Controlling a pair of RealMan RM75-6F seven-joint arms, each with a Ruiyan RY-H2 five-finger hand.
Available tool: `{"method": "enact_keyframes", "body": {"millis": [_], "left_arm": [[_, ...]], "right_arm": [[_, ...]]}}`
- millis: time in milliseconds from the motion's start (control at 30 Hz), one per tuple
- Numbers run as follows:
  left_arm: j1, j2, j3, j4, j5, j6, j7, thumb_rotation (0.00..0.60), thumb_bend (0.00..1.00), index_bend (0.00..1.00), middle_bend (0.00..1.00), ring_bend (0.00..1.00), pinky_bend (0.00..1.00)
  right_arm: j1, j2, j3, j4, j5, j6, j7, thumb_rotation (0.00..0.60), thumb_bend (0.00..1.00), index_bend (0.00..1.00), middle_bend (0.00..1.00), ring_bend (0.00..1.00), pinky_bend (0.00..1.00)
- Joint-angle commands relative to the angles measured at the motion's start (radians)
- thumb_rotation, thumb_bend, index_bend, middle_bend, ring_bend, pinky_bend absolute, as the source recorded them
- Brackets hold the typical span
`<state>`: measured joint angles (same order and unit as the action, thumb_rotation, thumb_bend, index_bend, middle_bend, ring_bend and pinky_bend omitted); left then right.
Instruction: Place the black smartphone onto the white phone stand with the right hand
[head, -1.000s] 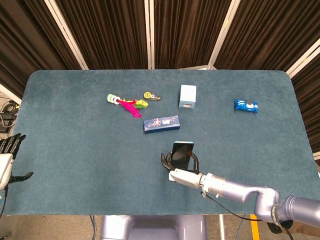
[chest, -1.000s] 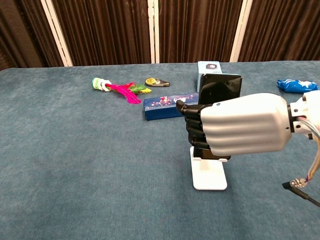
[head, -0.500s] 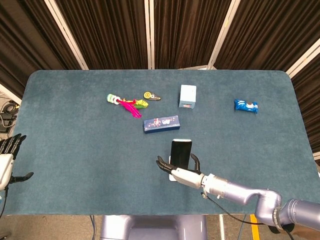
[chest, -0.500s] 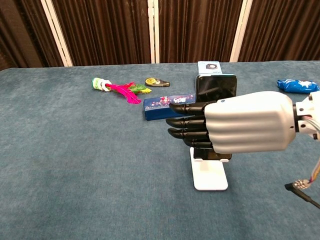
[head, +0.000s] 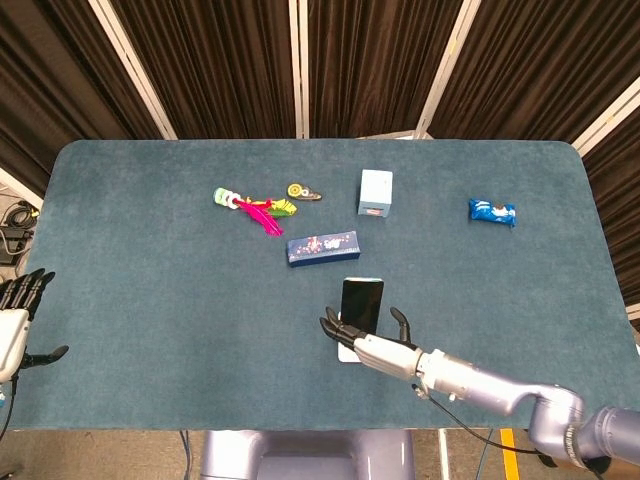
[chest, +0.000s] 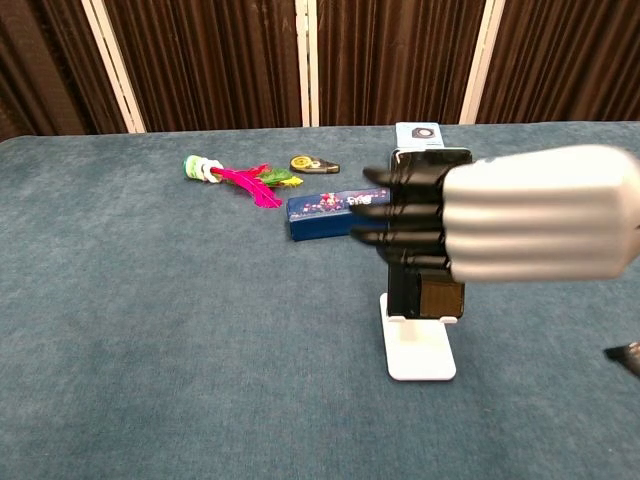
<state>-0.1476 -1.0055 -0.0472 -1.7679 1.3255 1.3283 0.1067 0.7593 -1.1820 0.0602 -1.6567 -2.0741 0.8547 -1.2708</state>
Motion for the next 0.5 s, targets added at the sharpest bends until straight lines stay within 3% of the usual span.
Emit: {"method": "enact_keyframes", "body": {"millis": [33, 167, 300, 400, 467, 500], "left_arm": [[0.001, 0.000, 0.002, -0.004, 0.005, 0.002, 0.002, 0.600, 0.00, 0.00, 0.00, 0.00, 0.00], [0.004, 0.001, 0.005, -0.011, 0.014, 0.009, 0.003, 0.600, 0.00, 0.00, 0.00, 0.00, 0.00], [0.006, 0.002, 0.007, -0.015, 0.020, 0.014, 0.003, 0.600, 0.00, 0.00, 0.00, 0.00, 0.00], [0.008, 0.004, 0.010, -0.017, 0.026, 0.017, 0.000, 0.600, 0.00, 0.00, 0.00, 0.00, 0.00], [0.008, 0.005, 0.011, -0.019, 0.029, 0.018, -0.001, 0.600, 0.00, 0.00, 0.00, 0.00, 0.00], [0.010, 0.006, 0.011, -0.021, 0.034, 0.021, -0.003, 0.600, 0.00, 0.00, 0.00, 0.00, 0.00]], "right_arm": [[-0.012, 0.068, -0.073, 0.128, -0.155, 0.285, 0.279, 0.600, 0.38, 0.14, 0.11, 0.06, 0.16], [-0.036, 0.069, -0.097, 0.292, -0.201, 0.504, 0.472, 0.600, 0.38, 0.04, 0.08, 0.06, 0.15], [-0.080, 0.052, -0.100, 0.457, -0.179, 0.698, 0.657, 0.600, 0.37, 0.00, 0.06, 0.06, 0.15], [-0.135, 0.028, -0.085, 0.565, -0.089, 0.807, 0.807, 0.600, 0.33, 0.00, 0.04, 0.05, 0.15], [-0.165, 0.017, -0.074, 0.598, -0.026, 0.830, 0.880, 0.600, 0.25, 0.00, 0.02, 0.05, 0.14], [-0.198, 0.010, -0.062, 0.605, 0.055, 0.832, 0.959, 0.600, 0.20, 0.00, 0.01, 0.05, 0.14]]}}
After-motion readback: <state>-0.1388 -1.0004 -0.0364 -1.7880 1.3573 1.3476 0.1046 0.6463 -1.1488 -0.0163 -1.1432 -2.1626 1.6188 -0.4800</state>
